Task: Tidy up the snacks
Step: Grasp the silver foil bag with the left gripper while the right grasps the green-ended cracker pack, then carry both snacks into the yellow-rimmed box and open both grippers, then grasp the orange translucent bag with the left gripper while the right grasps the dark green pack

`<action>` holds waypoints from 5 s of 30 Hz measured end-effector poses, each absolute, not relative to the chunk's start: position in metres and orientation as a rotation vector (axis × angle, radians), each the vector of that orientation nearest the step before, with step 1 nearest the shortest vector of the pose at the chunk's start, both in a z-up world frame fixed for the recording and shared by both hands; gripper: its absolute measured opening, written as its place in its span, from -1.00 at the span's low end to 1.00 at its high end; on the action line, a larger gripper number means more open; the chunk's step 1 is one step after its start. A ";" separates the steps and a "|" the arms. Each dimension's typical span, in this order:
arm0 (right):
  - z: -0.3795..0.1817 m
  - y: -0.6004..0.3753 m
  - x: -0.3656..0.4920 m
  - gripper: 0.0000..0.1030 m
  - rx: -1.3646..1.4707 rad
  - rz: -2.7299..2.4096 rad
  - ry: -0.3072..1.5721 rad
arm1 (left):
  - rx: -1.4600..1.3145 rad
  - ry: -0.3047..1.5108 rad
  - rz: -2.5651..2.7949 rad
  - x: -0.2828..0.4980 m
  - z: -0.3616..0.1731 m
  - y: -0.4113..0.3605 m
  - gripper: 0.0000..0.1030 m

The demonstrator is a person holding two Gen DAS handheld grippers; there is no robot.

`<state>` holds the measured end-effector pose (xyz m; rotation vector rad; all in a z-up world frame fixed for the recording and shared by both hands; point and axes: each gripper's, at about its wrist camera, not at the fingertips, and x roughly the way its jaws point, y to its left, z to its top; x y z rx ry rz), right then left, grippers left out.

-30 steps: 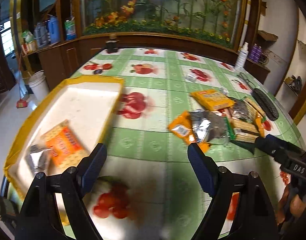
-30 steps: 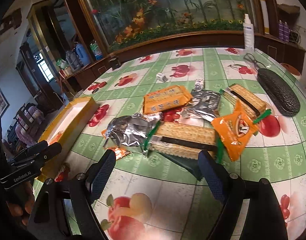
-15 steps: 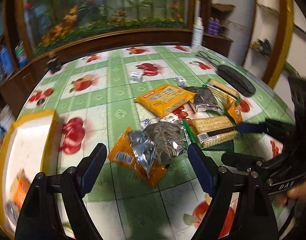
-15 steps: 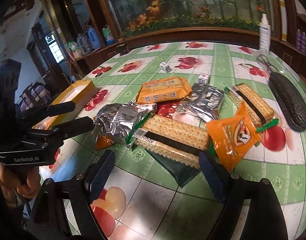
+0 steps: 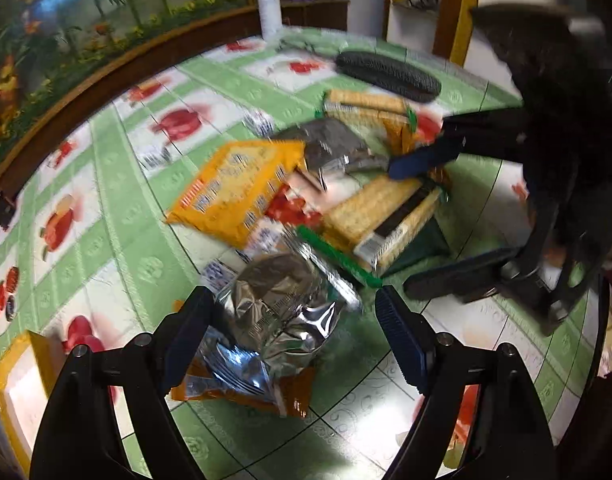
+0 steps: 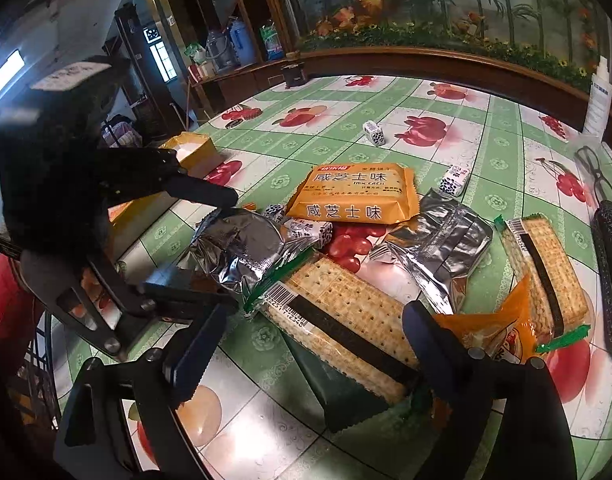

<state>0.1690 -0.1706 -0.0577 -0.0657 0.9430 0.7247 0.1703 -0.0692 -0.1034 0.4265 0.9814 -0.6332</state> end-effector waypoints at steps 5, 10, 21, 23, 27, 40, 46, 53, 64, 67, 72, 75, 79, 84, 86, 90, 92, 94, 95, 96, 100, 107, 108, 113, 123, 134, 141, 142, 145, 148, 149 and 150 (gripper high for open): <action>-0.052 -0.184 0.160 0.78 -0.060 0.731 0.941 | 0.521 1.037 -0.676 0.138 -0.122 -0.073 0.63; -0.041 -0.180 0.155 0.79 -0.091 0.773 0.902 | 0.519 1.020 -0.665 0.126 -0.120 -0.076 0.63; -0.069 -0.147 0.184 0.80 -0.281 0.744 0.980 | 0.369 1.011 -0.535 0.123 -0.119 -0.059 0.15; -0.073 -0.150 0.186 0.76 -0.255 0.748 1.007 | 0.351 1.015 -0.533 0.120 -0.119 -0.056 0.12; -0.074 -0.154 0.180 0.04 -0.192 0.755 1.016 | 0.321 0.999 -0.526 0.114 -0.119 -0.053 0.12; -0.041 -0.187 0.147 -0.07 0.149 0.676 0.922 | 0.064 0.913 -0.441 0.079 -0.097 -0.014 0.11; -0.030 -0.186 0.132 -0.07 0.288 0.718 0.895 | -0.041 0.845 -0.392 0.059 -0.078 0.012 0.12; -0.029 -0.160 0.119 -0.08 0.330 0.756 0.888 | -0.087 0.794 -0.237 0.048 -0.064 0.041 0.12; -0.032 -0.103 0.116 -0.08 0.282 0.833 0.926 | -0.142 0.730 0.013 0.040 -0.056 0.088 0.12; -0.031 -0.092 0.116 -0.08 0.271 0.849 0.928 | -0.152 0.718 0.057 0.038 -0.055 0.100 0.12; -0.030 -0.073 0.115 -0.08 0.249 0.873 0.933 | -0.141 0.706 0.127 0.034 -0.056 0.113 0.13; -0.030 -0.062 0.114 -0.08 0.240 0.887 0.938 | -0.151 0.701 0.154 0.031 -0.056 0.123 0.13; -0.027 -0.045 0.115 -0.08 0.233 0.910 0.944 | -0.161 0.697 0.189 0.029 -0.057 0.135 0.13; -0.022 -0.014 0.118 -0.08 0.199 0.943 0.942 | -0.170 0.708 0.241 0.029 -0.060 0.157 0.13; -0.020 0.002 0.120 -0.08 0.188 0.962 0.940 | -0.177 0.710 0.257 0.028 -0.061 0.165 0.13; -0.020 0.034 0.126 -0.08 0.176 0.983 0.937 | -0.183 0.711 0.277 0.026 -0.064 0.177 0.13; -0.021 0.049 0.131 -0.08 0.178 0.982 0.940 | -0.187 0.714 0.289 0.028 -0.066 0.183 0.13; -0.023 0.064 0.138 -0.08 0.174 0.977 0.941 | -0.192 0.724 0.292 0.034 -0.069 0.189 0.13; -0.024 0.072 0.142 -0.08 0.167 0.972 0.943 | -0.193 0.727 0.297 0.037 -0.070 0.192 0.13; -0.025 0.080 0.146 -0.08 0.163 0.968 0.946 | -0.192 0.730 0.298 0.040 -0.071 0.194 0.13; -0.030 0.107 0.163 -0.08 0.151 0.938 0.963 | -0.194 0.735 0.312 0.052 -0.075 0.206 0.13; -0.047 0.139 0.187 -0.08 0.084 0.878 0.998 | -0.209 0.770 0.353 0.064 -0.089 0.220 0.13; -0.049 0.142 0.187 -0.08 0.071 0.875 0.999 | -0.206 0.773 0.357 0.065 -0.090 0.220 0.13; -0.058 0.151 0.187 -0.07 0.021 0.856 0.996 | -0.199 0.782 0.369 0.066 -0.094 0.223 0.13; -0.060 0.168 0.176 -0.03 -0.127 0.816 0.962 | -0.226 0.793 0.387 0.066 -0.095 0.228 0.14; -0.033 0.139 0.175 0.20 -0.039 0.818 0.924 | -0.220 0.745 0.398 0.053 -0.080 0.221 0.53; -0.004 0.054 0.157 0.50 0.056 0.769 0.839 | -0.174 0.707 0.335 0.055 -0.060 0.187 0.56; -0.005 0.037 0.154 0.50 0.064 0.754 0.840 | -0.165 0.707 0.320 0.056 -0.059 0.180 0.56; -0.012 -0.013 0.144 0.50 0.087 0.684 0.850 | -0.155 0.711 0.278 0.058 -0.057 0.160 0.56; -0.021 -0.063 0.133 0.51 0.113 0.599 0.860 | -0.146 0.730 0.233 0.062 -0.057 0.141 0.55; -0.025 -0.078 0.129 0.51 0.117 0.569 0.869 | -0.143 0.739 0.224 0.063 -0.056 0.134 0.55; -0.028 -0.091 0.126 0.51 0.123 0.548 0.874 | -0.138 0.744 0.209 0.064 -0.056 0.127 0.55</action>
